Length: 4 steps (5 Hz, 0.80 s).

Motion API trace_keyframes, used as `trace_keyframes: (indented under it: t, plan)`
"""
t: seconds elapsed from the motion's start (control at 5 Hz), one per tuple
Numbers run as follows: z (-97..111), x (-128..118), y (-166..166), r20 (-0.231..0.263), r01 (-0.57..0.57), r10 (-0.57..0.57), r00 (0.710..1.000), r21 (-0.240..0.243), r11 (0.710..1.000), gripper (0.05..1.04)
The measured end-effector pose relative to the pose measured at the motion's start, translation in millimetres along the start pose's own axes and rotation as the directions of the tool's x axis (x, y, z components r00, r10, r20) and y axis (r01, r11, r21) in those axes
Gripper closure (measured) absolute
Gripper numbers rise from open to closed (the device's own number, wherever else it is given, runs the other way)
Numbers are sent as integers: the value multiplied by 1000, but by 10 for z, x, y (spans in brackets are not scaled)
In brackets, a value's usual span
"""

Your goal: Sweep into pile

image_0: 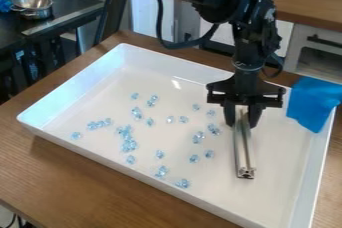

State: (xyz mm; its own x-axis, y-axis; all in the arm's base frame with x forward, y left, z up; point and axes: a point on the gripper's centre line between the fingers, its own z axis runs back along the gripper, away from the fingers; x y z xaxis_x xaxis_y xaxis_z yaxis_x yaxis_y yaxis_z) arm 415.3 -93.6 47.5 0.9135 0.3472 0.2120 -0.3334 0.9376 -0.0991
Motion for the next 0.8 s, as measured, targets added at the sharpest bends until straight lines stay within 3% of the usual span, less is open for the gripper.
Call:
trace_keyframes:
  t: [0.6, 0.8]
  plan:
    - [-35, 45, 225, -34, 19, -19, 999, 0, 1000, 714]
    - [-40, 124, 438, -40, -6, 6, 999, -4, 1000, 714]
